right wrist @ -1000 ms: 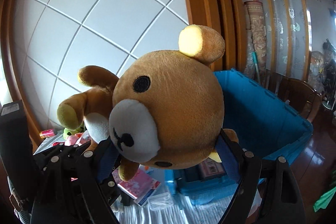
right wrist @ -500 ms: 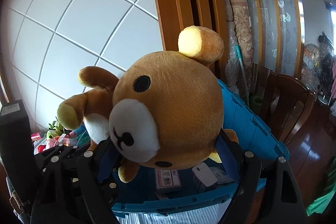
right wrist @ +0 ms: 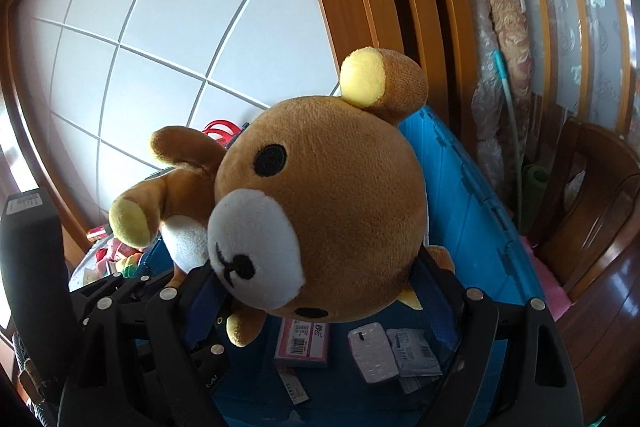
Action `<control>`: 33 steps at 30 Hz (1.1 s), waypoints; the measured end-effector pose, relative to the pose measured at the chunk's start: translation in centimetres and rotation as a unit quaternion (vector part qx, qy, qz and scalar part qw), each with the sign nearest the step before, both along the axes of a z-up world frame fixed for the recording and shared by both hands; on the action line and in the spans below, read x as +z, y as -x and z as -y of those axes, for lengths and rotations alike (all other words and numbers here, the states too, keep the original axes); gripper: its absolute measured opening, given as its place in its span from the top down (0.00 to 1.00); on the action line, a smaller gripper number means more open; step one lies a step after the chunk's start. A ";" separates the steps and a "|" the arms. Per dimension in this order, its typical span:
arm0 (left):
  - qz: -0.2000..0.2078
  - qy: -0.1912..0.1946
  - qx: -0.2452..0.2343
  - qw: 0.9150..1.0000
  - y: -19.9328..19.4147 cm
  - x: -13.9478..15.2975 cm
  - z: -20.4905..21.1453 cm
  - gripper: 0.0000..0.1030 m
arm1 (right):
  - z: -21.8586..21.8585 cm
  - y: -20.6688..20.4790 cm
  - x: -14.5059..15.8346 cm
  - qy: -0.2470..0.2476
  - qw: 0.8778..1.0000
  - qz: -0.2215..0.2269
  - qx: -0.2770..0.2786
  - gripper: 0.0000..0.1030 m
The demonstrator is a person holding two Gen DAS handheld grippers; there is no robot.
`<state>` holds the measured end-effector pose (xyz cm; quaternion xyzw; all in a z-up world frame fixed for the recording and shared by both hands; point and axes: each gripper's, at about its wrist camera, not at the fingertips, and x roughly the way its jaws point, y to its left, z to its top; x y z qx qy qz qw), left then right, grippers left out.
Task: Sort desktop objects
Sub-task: 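Lift the brown plush bear with both tools and carry it over the crate, then open both tools to drop the brown bear into the crate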
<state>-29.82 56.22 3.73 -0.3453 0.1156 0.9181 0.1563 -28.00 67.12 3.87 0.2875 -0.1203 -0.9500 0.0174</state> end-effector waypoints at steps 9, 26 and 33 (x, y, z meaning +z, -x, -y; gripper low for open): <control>0.009 0.005 0.025 1.000 2.2 -2.7 0.8 0.61 | 0.4 2.5 -2.4 -0.009 1.000 0.005 0.021 0.16; 0.004 -0.007 0.036 0.999 3.5 -3.4 1.5 0.34 | -0.9 4.3 -3.9 0.037 0.998 0.047 0.014 0.15; -0.002 -0.007 0.043 0.999 3.4 -3.2 1.4 0.34 | -1.1 4.2 -4.0 0.042 0.998 0.048 0.005 0.15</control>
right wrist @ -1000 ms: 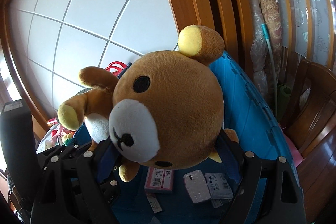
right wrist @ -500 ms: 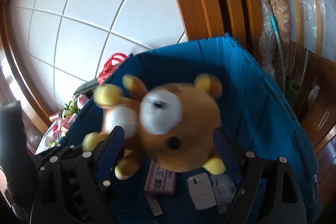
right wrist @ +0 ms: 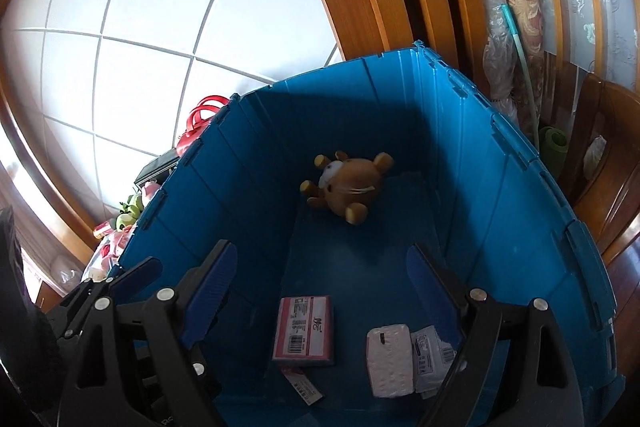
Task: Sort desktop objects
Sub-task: 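Open both tools to drop the brown bear into the crate, then move both tools back over the pile on the table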
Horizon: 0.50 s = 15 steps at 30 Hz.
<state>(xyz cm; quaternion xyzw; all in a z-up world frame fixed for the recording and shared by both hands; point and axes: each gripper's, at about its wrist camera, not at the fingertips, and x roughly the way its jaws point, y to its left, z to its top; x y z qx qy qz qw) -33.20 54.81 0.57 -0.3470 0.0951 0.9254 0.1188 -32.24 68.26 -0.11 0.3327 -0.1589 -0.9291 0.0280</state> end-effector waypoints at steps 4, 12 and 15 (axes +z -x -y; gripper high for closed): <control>-0.004 0.004 0.004 1.000 -0.1 0.0 -0.1 0.34 | -0.3 -0.1 -0.1 0.006 1.000 -0.002 -0.011 0.15; -0.008 0.005 0.011 1.000 -0.1 0.0 0.0 0.34 | -0.3 -0.1 0.0 0.003 1.000 0.000 -0.012 0.14; -0.009 0.004 0.014 1.000 -0.1 0.0 0.2 0.34 | -0.5 -0.2 0.0 0.007 1.000 -0.004 -0.011 0.14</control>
